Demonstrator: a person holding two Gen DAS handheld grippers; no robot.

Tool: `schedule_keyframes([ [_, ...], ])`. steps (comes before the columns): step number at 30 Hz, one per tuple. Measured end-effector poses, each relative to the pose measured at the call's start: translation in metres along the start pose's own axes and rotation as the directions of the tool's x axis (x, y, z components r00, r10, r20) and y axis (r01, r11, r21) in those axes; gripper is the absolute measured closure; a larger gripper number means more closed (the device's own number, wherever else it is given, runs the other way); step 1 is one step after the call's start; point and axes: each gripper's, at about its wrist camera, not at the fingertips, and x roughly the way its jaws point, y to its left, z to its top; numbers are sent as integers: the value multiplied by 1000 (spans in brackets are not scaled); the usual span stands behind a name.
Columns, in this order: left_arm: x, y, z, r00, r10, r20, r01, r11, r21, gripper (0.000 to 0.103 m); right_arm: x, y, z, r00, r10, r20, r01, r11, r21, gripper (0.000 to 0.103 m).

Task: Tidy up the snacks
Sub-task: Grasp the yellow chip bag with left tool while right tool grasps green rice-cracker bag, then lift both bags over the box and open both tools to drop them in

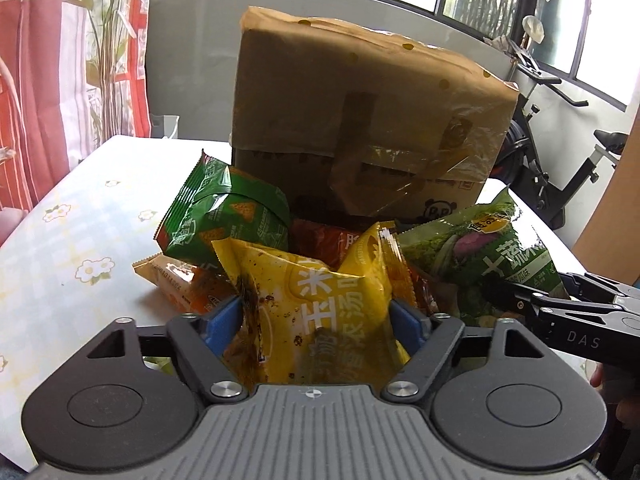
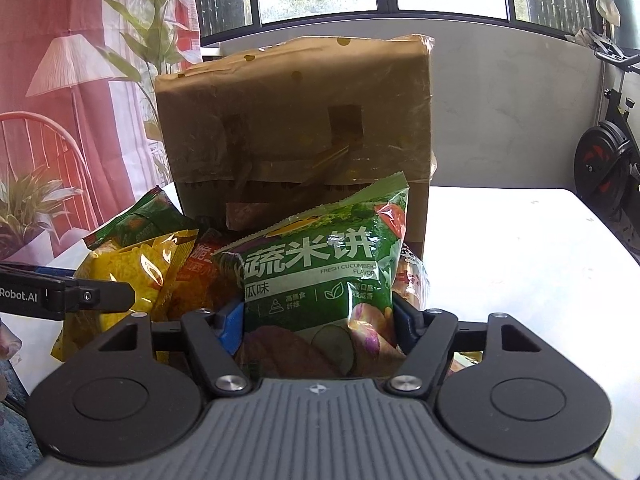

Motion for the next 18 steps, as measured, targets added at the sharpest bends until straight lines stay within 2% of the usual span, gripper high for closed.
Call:
schedule_keyframes([
  [11, -14, 10, 1, 1000, -11, 25, 11, 1000, -19, 31, -13, 5, 5, 999, -7, 53, 8, 1000, -12, 33],
  [18, -38, 8, 9, 994, 9, 111, -14, 999, 42, 31, -30, 3, 14, 993, -38, 108, 37, 999, 12, 33],
])
